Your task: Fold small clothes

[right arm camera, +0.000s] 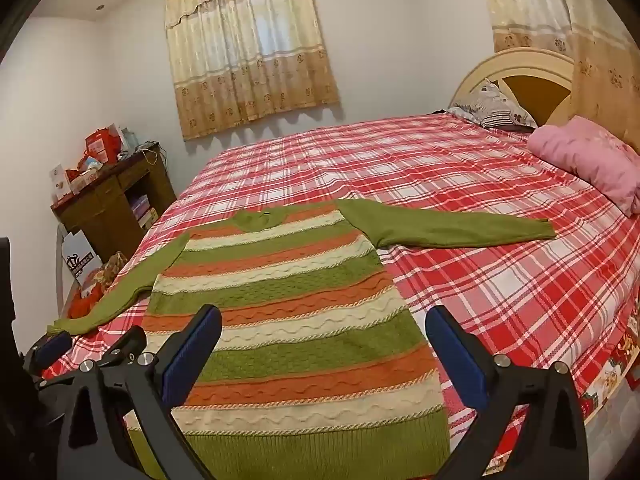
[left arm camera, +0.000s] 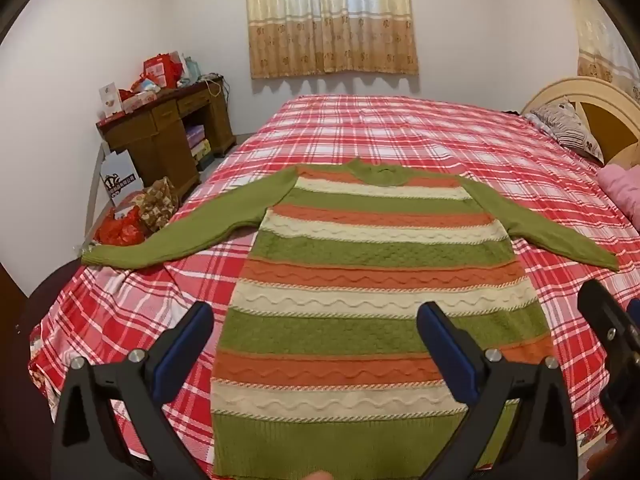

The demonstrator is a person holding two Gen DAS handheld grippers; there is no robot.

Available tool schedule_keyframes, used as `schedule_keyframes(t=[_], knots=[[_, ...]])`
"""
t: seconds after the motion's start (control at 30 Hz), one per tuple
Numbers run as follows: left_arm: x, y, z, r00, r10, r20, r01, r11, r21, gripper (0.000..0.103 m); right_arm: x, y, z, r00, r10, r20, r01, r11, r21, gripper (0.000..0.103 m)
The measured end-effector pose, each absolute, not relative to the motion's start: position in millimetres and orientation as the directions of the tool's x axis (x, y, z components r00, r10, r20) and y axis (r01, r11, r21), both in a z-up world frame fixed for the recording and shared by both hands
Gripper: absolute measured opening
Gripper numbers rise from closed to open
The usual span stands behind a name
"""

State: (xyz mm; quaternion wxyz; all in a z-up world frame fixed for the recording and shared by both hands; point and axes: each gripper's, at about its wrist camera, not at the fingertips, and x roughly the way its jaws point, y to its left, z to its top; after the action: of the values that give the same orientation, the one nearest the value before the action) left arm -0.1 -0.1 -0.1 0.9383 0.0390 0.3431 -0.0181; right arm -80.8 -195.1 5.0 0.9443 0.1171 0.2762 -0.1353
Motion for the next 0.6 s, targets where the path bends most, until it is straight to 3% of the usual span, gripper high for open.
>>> schedule_keyframes(t=[0.17, 0.6], knots=[[-6, -15, 2, 0.774, 0.031, -0.632, 0.062, 0.990, 0.124, 0.103, -77, -192, 0, 0.805, -0.194, -0.560, 0.319, 0.938, 0.134, 0.102], [0, 0, -10, 0.768, -0.006, -0.640, 0.074, 0.994, 0.080, 0.102, -74, -191, -8, 0.788, -0.181, -0.588, 0.311, 0.942, 0.126, 0.102]])
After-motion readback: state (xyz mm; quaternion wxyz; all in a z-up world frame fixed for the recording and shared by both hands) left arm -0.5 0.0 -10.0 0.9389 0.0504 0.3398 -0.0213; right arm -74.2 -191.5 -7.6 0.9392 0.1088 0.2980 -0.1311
